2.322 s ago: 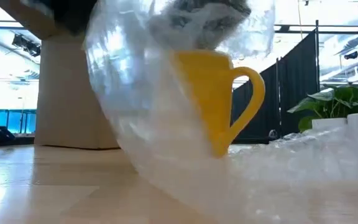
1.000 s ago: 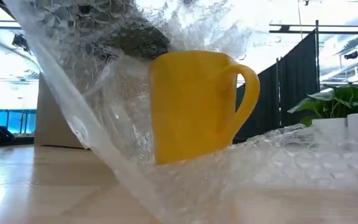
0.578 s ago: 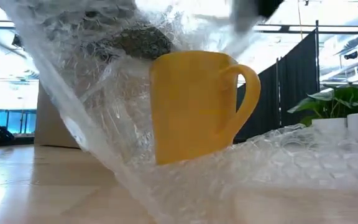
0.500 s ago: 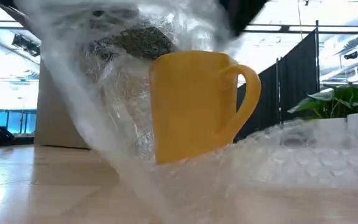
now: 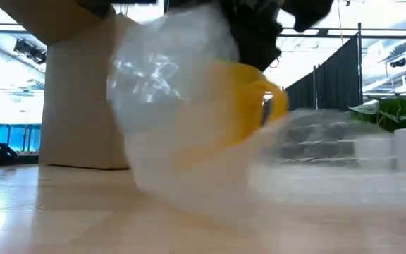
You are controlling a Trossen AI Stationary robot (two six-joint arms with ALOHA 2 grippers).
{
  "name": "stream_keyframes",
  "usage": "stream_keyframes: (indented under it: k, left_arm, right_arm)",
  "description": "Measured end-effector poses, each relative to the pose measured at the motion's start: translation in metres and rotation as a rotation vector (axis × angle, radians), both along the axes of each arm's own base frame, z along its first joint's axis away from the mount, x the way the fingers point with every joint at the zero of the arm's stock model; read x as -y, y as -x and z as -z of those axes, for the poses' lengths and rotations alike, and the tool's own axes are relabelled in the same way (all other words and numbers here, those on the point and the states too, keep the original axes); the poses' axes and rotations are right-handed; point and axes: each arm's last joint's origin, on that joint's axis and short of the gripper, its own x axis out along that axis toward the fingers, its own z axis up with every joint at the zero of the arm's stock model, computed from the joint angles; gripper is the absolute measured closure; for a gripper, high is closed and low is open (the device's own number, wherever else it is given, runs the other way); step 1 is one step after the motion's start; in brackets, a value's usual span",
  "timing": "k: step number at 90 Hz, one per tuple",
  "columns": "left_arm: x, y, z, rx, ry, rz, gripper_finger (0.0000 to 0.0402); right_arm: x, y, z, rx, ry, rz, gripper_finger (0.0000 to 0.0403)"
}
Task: Wrap mug
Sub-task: Wrap the yellow mug with the bubble wrap
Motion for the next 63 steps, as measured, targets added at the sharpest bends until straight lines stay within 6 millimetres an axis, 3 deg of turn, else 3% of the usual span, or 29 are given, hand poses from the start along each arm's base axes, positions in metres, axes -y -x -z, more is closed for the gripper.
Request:
stream_keyframes:
  k: [7,17,35,63]
  left_arm:
    - [0.003,0.007,-0.006,-0.002,0.011,0.010,0.0353]
    - [0.005,0.009,0.008,-0.071,0.029,0.009,0.0353]
    - [0.000,-0.007,0.044,-0.151,0.024,-0.041,0.0353]
    - [-0.013,-0.035,0.047,-0.093,0.072,-0.013,0.0353]
  right_arm:
    - [0.001,0.000,0.002,-0.001,-0.017,-0.003,0.0341]
    - [0.000,-0.002,-0.002,-0.006,-0.017,0.002,0.0350]
    - [-0.005,-0.004,-0.019,-0.012,-0.032,0.032,0.0366]
    - [-0.019,0.003,-0.057,-0.034,-0.027,0.095,0.0371]
